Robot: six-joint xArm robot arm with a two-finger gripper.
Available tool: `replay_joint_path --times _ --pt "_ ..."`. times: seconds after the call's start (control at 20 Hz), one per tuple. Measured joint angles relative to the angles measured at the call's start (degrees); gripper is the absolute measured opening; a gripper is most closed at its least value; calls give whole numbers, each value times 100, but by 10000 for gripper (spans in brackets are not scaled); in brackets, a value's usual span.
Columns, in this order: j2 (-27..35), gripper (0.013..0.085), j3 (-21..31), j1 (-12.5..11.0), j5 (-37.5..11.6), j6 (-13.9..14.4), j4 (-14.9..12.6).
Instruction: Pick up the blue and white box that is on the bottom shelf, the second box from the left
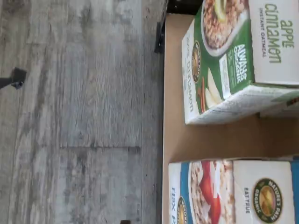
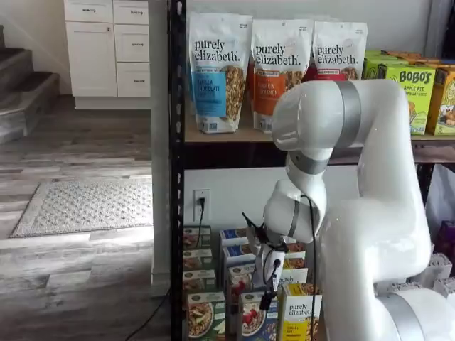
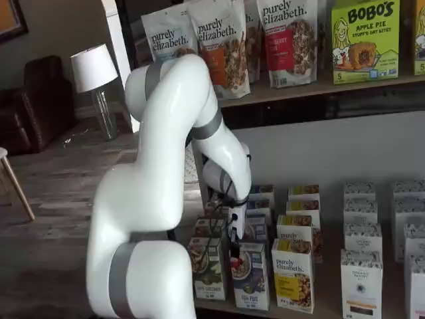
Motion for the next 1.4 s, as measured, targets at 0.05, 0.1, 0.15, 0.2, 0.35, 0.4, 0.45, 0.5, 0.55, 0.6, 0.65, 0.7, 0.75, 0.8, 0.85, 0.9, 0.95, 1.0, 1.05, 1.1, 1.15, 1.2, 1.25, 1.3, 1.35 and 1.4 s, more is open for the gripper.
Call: replay_joint_path --times 0.05,0.1,0.15,0.2,0.35,0.4,0.45,0.5,0.55,0.6,0.65,0.7,0.75,0.8,0.85,0.9,0.95,1.0,1.05,1.1,1.15,1.2,1.25,1.3,1.35,1.4 --pt "26 850 -21 -3 -20 31 -40" --pt "60 850 -47 -5 -40 53 -70" --pt "93 850 -73 -5 -61 61 -81" --pt "140 850 -113 -5 -84 65 -86" --pt "273 850 -249 2 -93 103 -121" --pt "324 850 -302 9 -101 123 -138" --pt "371 850 -352 15 -108 138 -147" --pt "417 850 -405 20 -109 149 -153" --pt "468 850 -466 24 -105 162 -162" --pt "516 850 -523 27 -102 175 -172" --pt "565 850 -582 29 -95 182 -175" --pt "601 850 -626 31 -91 175 -165" --pt "634 850 -663 31 -91 168 -154" --pt "671 850 -709 31 -92 182 -169" --pt "710 850 -756 29 -89 209 -201" --pt "752 850 -806 24 -82 248 -247" --pt "793 850 -856 20 -75 279 -285" --pt "836 850 -908 17 -65 308 -320" --pt "878 850 -959 15 -51 341 -358" --pt "922 850 -1011 12 -42 375 -398" --pt "965 850 -1060 11 -39 401 -427" --pt "1003 850 -1102 10 -35 413 -442" --pt "1041 850 -1148 7 -31 416 -447" --pt "1077 850 -1193 4 -24 418 -450" --pt "1130 850 -1266 -4 -1 433 -471" --pt "1160 850 -1307 -9 16 463 -509"
